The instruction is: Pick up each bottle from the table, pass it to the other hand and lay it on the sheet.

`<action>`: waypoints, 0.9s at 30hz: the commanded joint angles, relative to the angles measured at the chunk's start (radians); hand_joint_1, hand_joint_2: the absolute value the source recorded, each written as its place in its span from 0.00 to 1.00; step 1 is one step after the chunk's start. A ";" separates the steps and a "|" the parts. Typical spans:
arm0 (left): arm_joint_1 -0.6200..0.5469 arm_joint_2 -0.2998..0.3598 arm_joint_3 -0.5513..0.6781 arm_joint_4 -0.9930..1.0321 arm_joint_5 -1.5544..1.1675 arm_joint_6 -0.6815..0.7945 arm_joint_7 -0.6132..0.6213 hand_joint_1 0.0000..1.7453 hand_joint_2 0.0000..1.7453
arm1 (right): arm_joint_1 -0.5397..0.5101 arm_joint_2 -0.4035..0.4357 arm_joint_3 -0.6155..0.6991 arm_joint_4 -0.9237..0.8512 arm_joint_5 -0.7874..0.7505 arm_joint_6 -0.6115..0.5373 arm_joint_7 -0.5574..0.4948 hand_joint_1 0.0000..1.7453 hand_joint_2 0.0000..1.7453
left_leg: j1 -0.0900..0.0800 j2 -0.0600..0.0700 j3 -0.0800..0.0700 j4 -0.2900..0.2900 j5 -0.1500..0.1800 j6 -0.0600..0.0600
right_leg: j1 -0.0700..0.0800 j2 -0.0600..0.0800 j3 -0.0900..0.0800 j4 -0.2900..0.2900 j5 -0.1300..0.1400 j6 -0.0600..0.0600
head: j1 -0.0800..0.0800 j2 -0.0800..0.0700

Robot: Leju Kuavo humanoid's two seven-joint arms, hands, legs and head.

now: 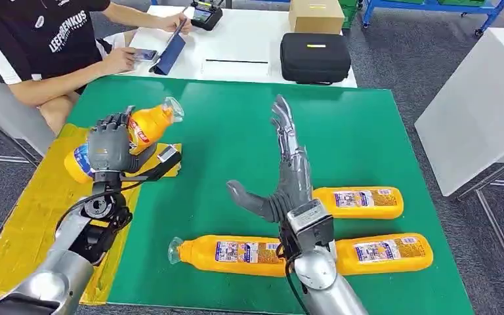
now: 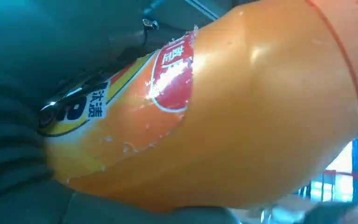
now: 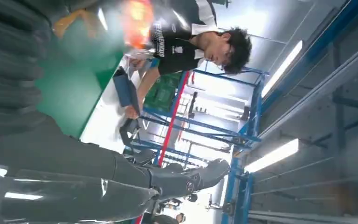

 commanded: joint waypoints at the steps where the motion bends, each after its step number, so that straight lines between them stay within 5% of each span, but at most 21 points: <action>1: -0.064 0.043 -0.095 0.191 -0.004 -0.031 0.001 1.00 1.00 | -0.036 -0.016 -0.016 0.032 0.005 0.009 -0.001 0.00 1.00 | 0.001 0.002 0.006 0.001 -0.003 -0.002 | 0.001 0.000 0.006 0.000 -0.003 -0.002 | 0.000 0.000; 4: -0.058 0.059 -0.202 0.217 -0.004 -0.076 0.073 1.00 1.00 | -0.044 -0.023 -0.013 0.033 0.005 0.018 -0.007 0.00 1.00 | 0.000 0.001 0.003 0.000 -0.001 -0.001 | 0.001 0.000 0.003 0.000 -0.001 -0.001 | 0.000 0.000; 16: -0.041 0.056 -0.230 0.226 -0.004 -0.126 0.077 1.00 1.00 | -0.054 -0.030 0.010 0.048 0.034 0.037 0.002 0.00 1.00 | 0.001 0.001 0.005 0.000 -0.003 -0.002 | 0.001 0.000 0.005 0.000 -0.002 -0.002 | 0.000 0.000; 17: -0.034 0.054 -0.220 0.227 -0.004 -0.145 0.075 0.00 1.00 | -0.061 -0.026 0.017 0.054 0.059 0.035 0.012 0.00 1.00 | 0.000 0.001 0.002 0.000 -0.001 -0.001 | 0.001 0.001 0.002 0.000 -0.001 -0.001 | 0.000 0.000; 27: -0.049 0.016 -0.176 0.254 0.004 -0.209 0.053 0.00 1.00 | -0.099 -0.018 0.024 0.057 0.126 0.037 0.063 0.00 1.00 | 0.001 0.001 0.004 0.001 -0.003 -0.002 | 0.001 -0.001 0.004 0.001 -0.002 -0.002 | 0.000 0.000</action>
